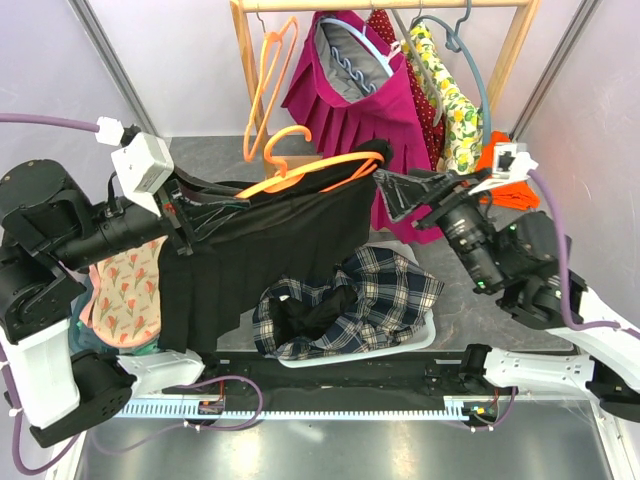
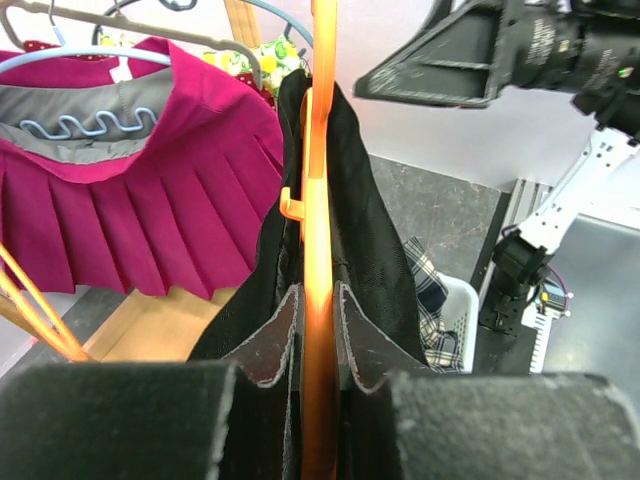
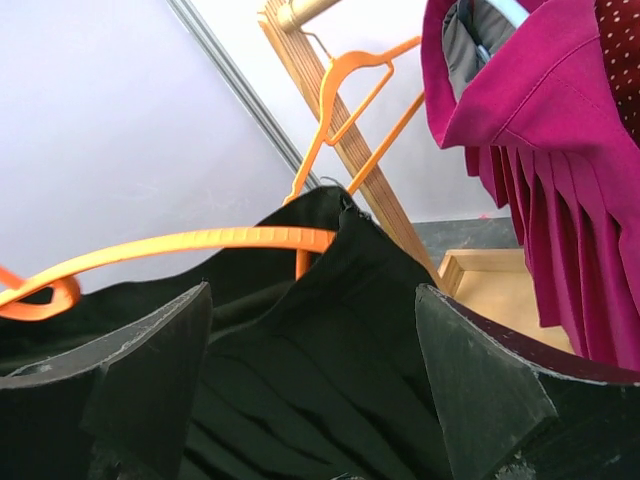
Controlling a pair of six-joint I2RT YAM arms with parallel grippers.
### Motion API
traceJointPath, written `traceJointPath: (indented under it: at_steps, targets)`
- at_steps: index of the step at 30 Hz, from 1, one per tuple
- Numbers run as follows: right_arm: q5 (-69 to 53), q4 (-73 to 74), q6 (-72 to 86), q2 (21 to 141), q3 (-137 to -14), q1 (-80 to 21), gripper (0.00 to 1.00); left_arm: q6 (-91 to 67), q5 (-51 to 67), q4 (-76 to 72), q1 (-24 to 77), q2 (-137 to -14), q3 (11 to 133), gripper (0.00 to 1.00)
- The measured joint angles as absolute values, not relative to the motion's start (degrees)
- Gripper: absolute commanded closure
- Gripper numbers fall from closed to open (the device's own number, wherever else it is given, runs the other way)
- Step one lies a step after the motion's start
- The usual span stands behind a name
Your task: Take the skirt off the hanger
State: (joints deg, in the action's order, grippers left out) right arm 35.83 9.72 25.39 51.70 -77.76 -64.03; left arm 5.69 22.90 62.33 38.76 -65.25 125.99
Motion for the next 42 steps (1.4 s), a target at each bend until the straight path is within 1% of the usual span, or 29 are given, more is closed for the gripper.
traceJointPath:
  at_steps: [6, 11, 17, 23, 26, 27, 32, 37, 38, 40, 41, 42]
  targets:
    - [35.88, 7.53, 24.56, 53.78, -77.76, -64.03, 0.16, 5.69, 23.09, 63.29, 38.76, -64.6, 125.8, 0.98]
    - [36.67, 5.48, 23.9, 53.71, -77.76, -64.03, 0.23, 5.69, 23.09, 63.4, 38.76, -64.31, 125.56, 0.98]
    - [39.44, 1.26, 22.96, 53.39, -76.27, -64.01, 0.25, 5.67, 23.09, 63.46, 38.72, -64.01, 125.54, 0.98]
    - [40.32, -0.47, 22.74, 56.42, -76.25, -62.65, 0.25, 5.67, 23.14, 63.57, 38.59, -64.01, 125.56, 0.98]
    - [39.92, -0.47, 22.96, 58.22, -76.25, -61.56, 0.27, 5.67, 23.11, 63.83, 38.57, -63.96, 125.56, 0.98]
    - [39.79, -0.45, 23.11, 58.59, -76.25, -61.23, 0.33, 5.67, 23.11, 64.1, 38.52, -63.96, 125.56, 0.98]
    - [39.16, -0.49, 24.21, 58.98, -76.25, -60.05, 0.51, 5.67, 23.14, 64.29, 38.33, -63.79, 125.56, 0.98]
    - [38.52, -0.54, 25.34, 59.4, -76.25, -59.29, 0.57, 5.67, 23.11, 64.27, 38.33, -63.37, 125.56, 0.98]
    - [38.35, -0.62, 25.63, 59.64, -76.25, -59.2, 0.6, 5.67, 23.11, 64.27, 38.33, -63.24, 125.56, 0.98]
    - [38.09, -0.73, 26.11, 60.14, -76.25, -58.96, 0.64, 5.67, 23.09, 64.31, 38.3, -63.09, 125.56, 0.98]
    - [37.87, -0.86, 26.37, 60.45, -76.27, -58.83, 0.71, 5.67, 23.07, 64.34, 38.3, -63.07, 125.56, 0.98]
    - [37.63, -0.95, 26.61, 60.71, -76.29, -58.63, 0.75, 5.67, 23.07, 64.4, 38.28, -63.05, 125.56, 0.98]
